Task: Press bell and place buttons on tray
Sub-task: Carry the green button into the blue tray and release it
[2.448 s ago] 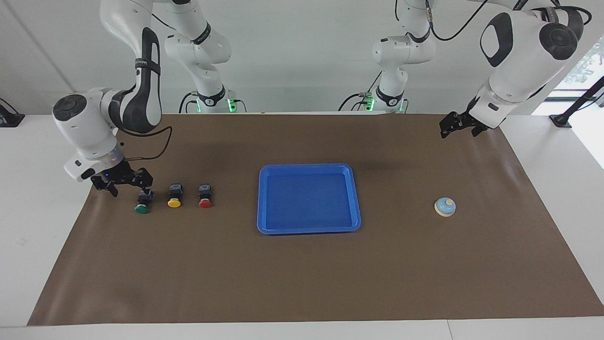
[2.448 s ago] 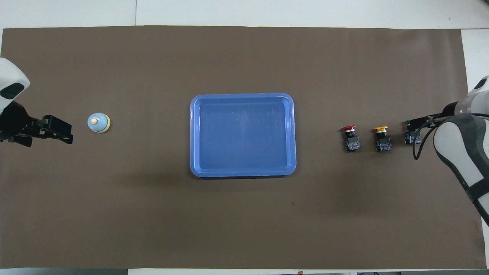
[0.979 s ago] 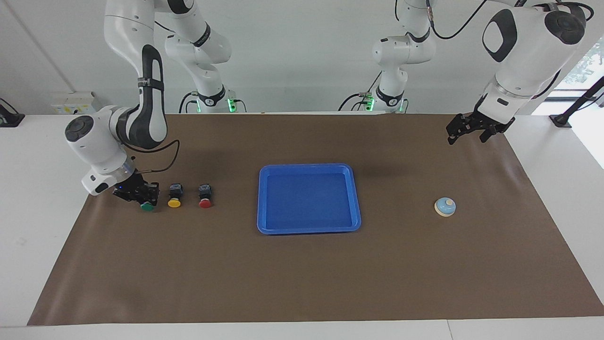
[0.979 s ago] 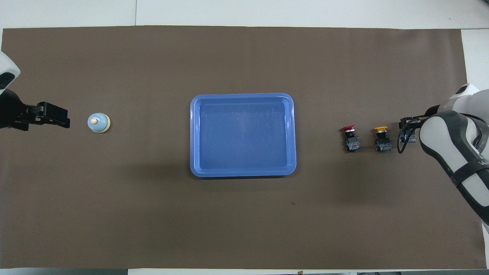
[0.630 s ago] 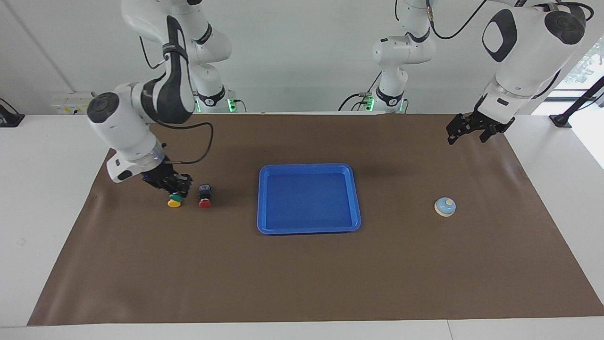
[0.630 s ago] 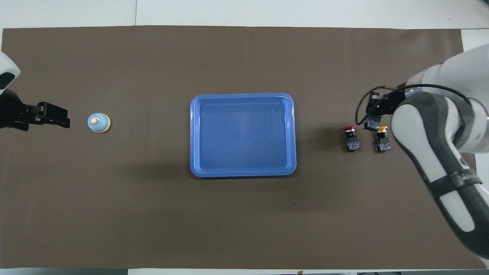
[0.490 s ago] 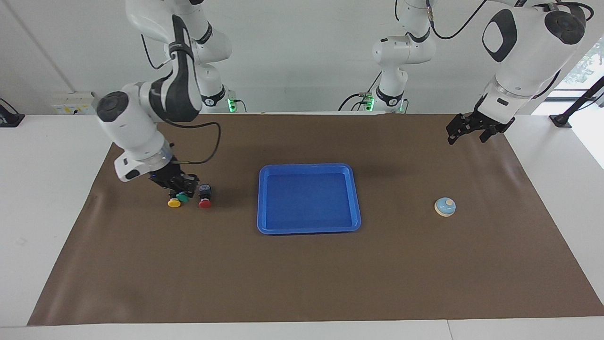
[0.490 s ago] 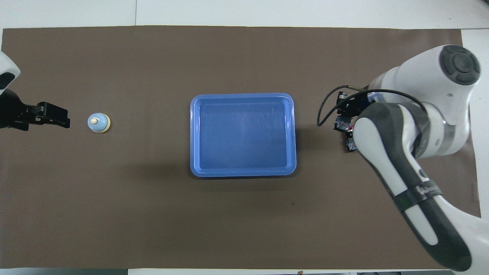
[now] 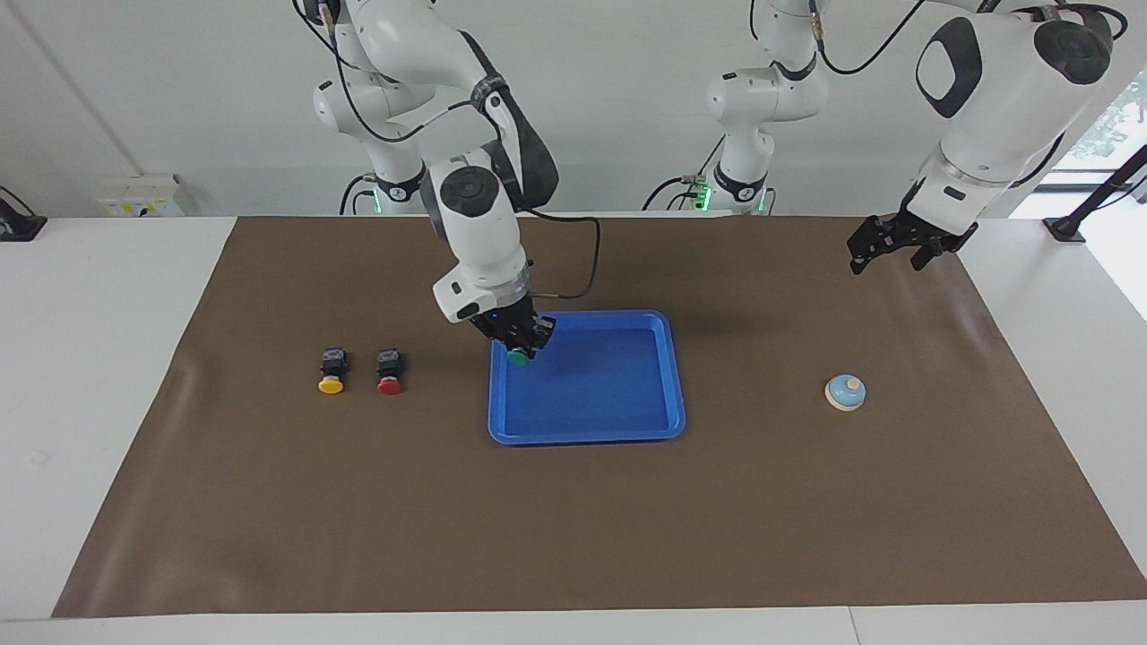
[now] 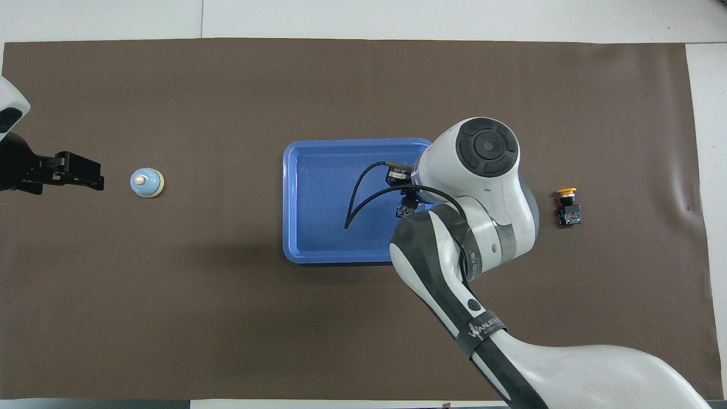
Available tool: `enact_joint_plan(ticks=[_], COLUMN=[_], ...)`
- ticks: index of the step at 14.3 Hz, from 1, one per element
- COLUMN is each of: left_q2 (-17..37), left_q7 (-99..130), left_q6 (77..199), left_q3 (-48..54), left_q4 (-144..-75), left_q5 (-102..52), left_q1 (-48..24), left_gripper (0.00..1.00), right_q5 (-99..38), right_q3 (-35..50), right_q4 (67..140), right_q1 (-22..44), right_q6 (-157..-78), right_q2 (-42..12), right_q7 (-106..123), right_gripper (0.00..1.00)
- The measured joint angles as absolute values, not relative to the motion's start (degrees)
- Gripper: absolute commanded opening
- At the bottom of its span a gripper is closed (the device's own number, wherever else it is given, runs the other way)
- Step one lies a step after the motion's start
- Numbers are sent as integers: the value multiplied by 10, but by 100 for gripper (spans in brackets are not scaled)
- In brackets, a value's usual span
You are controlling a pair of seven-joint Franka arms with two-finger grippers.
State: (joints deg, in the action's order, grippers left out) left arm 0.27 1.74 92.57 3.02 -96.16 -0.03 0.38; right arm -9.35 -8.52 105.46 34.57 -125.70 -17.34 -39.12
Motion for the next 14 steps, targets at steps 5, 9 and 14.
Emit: enact_joint_plan(ticks=[5, 9, 14], left_q2=[3, 3, 3], left_q7=[17, 17, 17], left_q6=[926, 926, 926], left_q3=[30, 30, 30], left_q4=[-962, -962, -962], left_q5=[0, 0, 0], left_q1=[4, 4, 4], left_gripper=[100, 100, 100], right_q5=[-93, -87, -75], right_q3=[-86, -98, -103], right_q4=[1075, 1049, 1078], right_q1=[350, 321, 163], right_q6=[-1293, -1230, -1180], right_q2=[-192, -163, -105], right_q7=[-391, -347, -146], right_gripper=[100, 100, 100])
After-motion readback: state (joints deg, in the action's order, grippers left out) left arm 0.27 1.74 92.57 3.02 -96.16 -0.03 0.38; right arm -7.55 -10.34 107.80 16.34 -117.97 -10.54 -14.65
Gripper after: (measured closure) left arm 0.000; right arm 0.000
